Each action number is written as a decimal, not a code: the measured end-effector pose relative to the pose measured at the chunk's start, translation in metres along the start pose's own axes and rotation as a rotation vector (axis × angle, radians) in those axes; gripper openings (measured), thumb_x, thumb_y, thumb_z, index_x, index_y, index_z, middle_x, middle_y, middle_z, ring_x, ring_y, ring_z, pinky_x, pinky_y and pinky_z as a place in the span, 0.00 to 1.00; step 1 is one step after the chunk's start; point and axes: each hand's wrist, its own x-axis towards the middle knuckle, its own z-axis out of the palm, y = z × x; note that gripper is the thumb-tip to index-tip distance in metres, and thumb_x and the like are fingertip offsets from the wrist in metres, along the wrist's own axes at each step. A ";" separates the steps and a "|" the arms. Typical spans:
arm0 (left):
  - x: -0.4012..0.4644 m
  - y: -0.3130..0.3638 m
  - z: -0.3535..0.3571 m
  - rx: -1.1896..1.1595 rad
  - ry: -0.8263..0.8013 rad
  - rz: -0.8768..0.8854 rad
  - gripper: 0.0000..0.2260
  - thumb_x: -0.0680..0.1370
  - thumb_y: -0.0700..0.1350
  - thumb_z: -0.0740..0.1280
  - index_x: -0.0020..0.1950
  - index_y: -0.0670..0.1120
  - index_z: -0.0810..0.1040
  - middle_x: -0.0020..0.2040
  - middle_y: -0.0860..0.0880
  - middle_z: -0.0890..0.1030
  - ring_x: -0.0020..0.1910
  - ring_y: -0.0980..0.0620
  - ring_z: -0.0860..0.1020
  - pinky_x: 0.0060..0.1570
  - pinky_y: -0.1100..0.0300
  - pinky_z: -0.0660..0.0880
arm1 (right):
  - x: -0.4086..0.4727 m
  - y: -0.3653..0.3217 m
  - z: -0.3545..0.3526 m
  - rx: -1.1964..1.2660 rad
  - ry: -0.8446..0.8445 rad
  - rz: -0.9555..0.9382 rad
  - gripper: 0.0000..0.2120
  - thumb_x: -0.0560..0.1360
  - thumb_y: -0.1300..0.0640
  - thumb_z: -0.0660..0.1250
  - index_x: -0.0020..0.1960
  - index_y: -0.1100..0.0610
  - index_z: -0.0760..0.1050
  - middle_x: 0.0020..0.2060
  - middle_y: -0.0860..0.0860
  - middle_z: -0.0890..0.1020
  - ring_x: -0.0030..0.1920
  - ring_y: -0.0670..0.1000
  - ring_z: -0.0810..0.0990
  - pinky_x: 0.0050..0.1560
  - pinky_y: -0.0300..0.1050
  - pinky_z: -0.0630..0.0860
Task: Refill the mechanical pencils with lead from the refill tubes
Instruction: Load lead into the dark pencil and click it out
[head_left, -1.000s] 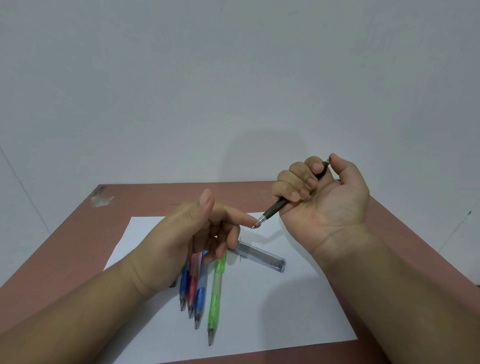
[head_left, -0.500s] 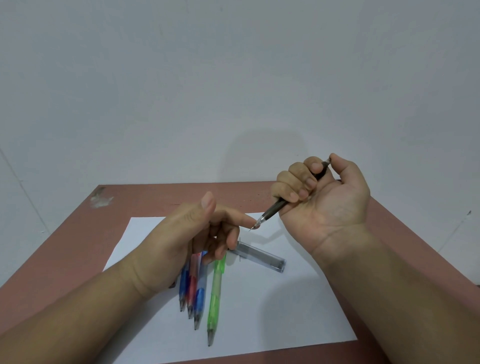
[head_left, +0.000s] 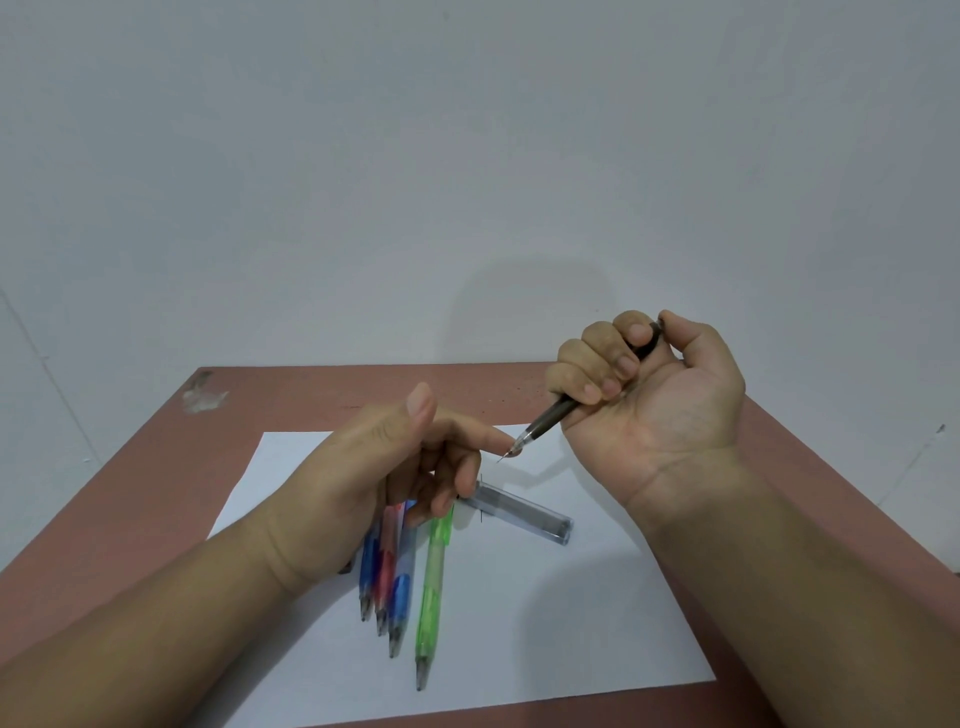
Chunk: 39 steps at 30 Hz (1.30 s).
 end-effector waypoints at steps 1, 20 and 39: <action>0.000 0.000 0.000 0.005 -0.001 0.000 0.36 0.75 0.73 0.59 0.58 0.42 0.84 0.40 0.44 0.77 0.36 0.44 0.70 0.36 0.49 0.64 | 0.000 0.000 0.000 -0.002 0.003 -0.001 0.17 0.78 0.50 0.53 0.33 0.56 0.65 0.28 0.49 0.59 0.25 0.49 0.58 0.26 0.40 0.59; 0.000 0.002 -0.001 0.038 0.031 -0.004 0.20 0.73 0.52 0.63 0.57 0.42 0.85 0.40 0.40 0.78 0.36 0.44 0.71 0.36 0.53 0.66 | 0.000 0.000 -0.001 -0.011 0.017 -0.036 0.16 0.76 0.50 0.53 0.32 0.56 0.64 0.27 0.49 0.59 0.26 0.49 0.56 0.27 0.40 0.58; 0.000 0.003 0.001 0.035 0.037 -0.011 0.22 0.70 0.49 0.63 0.57 0.42 0.86 0.39 0.41 0.78 0.36 0.45 0.71 0.37 0.50 0.65 | -0.001 0.000 -0.001 -0.030 0.012 -0.050 0.13 0.73 0.51 0.54 0.32 0.56 0.63 0.27 0.49 0.59 0.25 0.50 0.56 0.28 0.40 0.58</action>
